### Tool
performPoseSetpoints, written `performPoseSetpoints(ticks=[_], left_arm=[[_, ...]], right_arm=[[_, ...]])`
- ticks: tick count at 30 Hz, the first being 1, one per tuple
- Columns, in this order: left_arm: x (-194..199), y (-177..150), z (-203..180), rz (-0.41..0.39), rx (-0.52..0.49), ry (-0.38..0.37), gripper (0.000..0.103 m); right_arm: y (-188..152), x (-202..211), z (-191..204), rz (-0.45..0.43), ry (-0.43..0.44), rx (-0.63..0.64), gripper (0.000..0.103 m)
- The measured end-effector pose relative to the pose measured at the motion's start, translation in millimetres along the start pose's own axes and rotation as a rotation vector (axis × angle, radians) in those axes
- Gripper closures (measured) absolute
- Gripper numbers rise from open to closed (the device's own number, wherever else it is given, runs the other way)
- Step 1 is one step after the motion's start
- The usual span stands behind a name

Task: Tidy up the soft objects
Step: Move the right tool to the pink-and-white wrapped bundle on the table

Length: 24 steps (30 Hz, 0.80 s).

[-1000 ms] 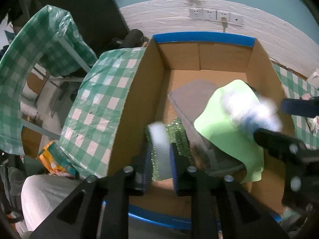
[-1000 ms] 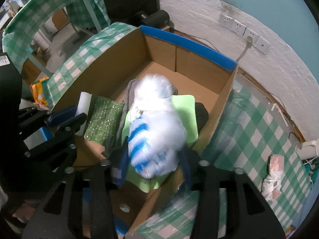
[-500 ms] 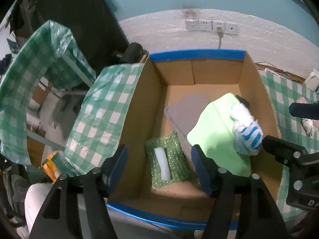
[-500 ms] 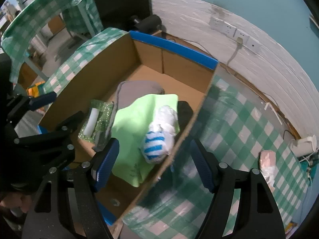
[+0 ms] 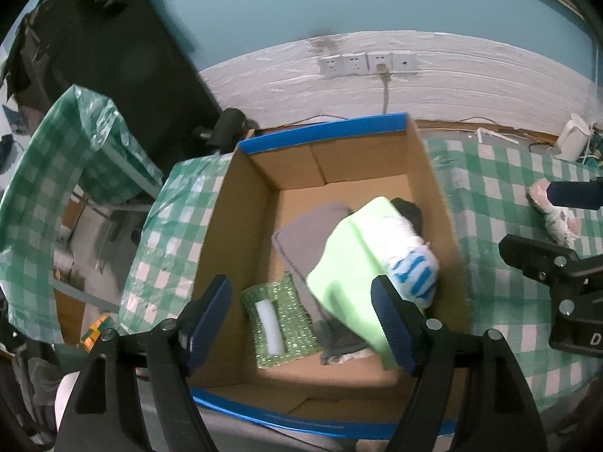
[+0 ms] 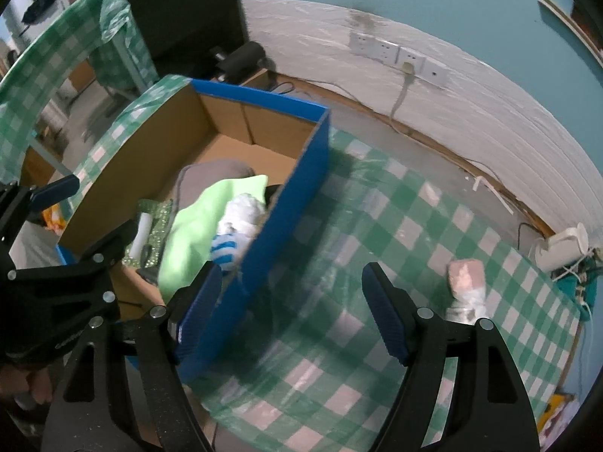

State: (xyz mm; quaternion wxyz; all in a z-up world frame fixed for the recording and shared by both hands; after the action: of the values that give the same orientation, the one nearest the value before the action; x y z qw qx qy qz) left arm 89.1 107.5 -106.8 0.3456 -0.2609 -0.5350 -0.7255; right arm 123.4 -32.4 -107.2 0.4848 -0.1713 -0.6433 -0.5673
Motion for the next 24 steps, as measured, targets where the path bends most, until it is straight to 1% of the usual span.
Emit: performPoseSetpoints(ticks=[2,11,17,24], left_arm=[[3,1,-6,-0.005,-0.008,-0.006,0.023],[13,14,-42,-0.024,-0.055,-0.040,0.023],[16,14,-71,-0.016,-0.100,-0.062,0.023],[15,18,-101,-0.002,-0.129,-0.087,0.022]], right_arm=[[-2,3,-8,-0.004,-0.010,-0.010,0.026],[-19,17,-43,-0.009,-0.043,-0.055,0.026],[-35,26,-75,-0.008,-0.078,-0.092,0.026],[-51,37,-117,-0.011,-0.122,-0.156,0.026]])
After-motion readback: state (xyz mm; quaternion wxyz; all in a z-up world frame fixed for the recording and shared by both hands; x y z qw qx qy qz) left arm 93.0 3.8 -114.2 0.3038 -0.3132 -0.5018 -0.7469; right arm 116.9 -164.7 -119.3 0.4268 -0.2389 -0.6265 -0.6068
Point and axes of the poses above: each gripper's, at about its wrist camera, not at the fingertips, and x roughly against the way its jaws point, z to its left, y to its top, the point moved 8 cm from there along -x, roughly the way its jaws point, and after that the axes turned 8 degrees about -z, right-handed, at the moved point
